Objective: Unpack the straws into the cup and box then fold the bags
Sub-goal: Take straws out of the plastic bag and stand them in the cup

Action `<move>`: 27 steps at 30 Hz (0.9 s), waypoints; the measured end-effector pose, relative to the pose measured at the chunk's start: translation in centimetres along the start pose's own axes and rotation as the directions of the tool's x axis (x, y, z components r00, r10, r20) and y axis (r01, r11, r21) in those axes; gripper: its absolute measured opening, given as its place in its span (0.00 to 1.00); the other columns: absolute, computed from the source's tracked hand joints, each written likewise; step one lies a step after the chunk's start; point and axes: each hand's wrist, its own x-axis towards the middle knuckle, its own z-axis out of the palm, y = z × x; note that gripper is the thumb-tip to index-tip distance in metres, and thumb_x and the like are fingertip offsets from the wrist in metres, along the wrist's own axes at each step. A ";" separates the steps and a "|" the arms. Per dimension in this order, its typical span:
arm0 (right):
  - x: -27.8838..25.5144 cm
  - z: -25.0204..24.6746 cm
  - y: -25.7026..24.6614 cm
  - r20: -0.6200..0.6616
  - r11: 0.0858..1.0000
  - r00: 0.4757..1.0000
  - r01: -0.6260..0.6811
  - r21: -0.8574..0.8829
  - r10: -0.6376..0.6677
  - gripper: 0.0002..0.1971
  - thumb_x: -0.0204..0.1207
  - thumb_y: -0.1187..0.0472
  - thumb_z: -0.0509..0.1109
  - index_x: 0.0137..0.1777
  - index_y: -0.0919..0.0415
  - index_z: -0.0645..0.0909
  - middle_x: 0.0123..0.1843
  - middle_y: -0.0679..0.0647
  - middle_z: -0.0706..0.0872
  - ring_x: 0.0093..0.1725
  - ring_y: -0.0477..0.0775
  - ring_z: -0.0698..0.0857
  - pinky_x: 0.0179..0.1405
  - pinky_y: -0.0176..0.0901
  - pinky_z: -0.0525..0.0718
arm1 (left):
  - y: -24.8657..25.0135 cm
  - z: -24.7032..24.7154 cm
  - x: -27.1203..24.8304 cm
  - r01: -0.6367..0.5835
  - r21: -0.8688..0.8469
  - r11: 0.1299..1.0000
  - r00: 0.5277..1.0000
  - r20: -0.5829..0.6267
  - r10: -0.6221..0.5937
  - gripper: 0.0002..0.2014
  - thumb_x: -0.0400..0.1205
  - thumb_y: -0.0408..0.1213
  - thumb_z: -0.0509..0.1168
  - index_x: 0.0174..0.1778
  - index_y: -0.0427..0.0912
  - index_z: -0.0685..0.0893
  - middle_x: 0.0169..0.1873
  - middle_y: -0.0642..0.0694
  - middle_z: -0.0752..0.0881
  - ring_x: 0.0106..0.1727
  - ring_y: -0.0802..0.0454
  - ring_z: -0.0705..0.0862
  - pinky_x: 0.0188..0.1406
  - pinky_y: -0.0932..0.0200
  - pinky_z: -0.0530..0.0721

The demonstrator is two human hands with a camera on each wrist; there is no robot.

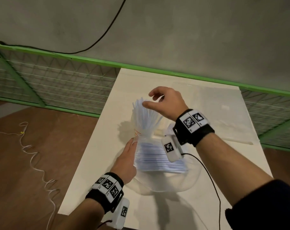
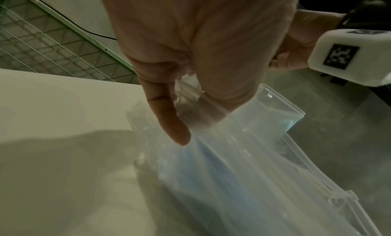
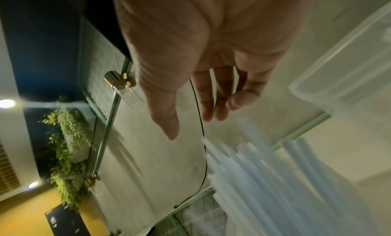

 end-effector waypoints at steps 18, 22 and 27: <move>-4.8 8.6 3.8 -0.064 0.966 0.992 -0.089 0.242 0.107 0.60 0.65 0.46 0.82 0.85 0.53 0.40 0.87 0.50 0.48 0.86 0.50 0.51 0.84 0.47 0.54 | -0.4 0.1 0.6 0.043 0.027 0.999 0.999 0.031 -0.044 0.49 0.75 0.15 0.56 0.89 0.52 0.44 0.86 0.65 0.39 0.84 0.50 0.66 0.78 0.55 0.73; -0.8 9.2 3.5 -0.093 0.984 0.994 -0.036 0.176 0.053 0.62 0.58 0.38 0.83 0.83 0.45 0.44 0.86 0.54 0.55 0.85 0.56 0.57 0.81 0.60 0.65 | -0.2 0.0 0.2 0.017 0.018 1.000 1.000 0.014 -0.017 0.52 0.74 0.14 0.56 0.88 0.57 0.44 0.86 0.64 0.43 0.82 0.49 0.68 0.74 0.56 0.75; 2.8 9.0 2.5 0.000 0.992 0.994 0.107 0.073 -0.107 0.53 0.61 0.39 0.82 0.81 0.46 0.56 0.80 0.53 0.68 0.77 0.55 0.70 0.74 0.49 0.71 | -0.2 -0.1 -0.1 0.006 0.037 0.999 1.000 0.026 -0.007 0.51 0.74 0.15 0.56 0.88 0.57 0.43 0.85 0.67 0.41 0.82 0.51 0.68 0.71 0.65 0.73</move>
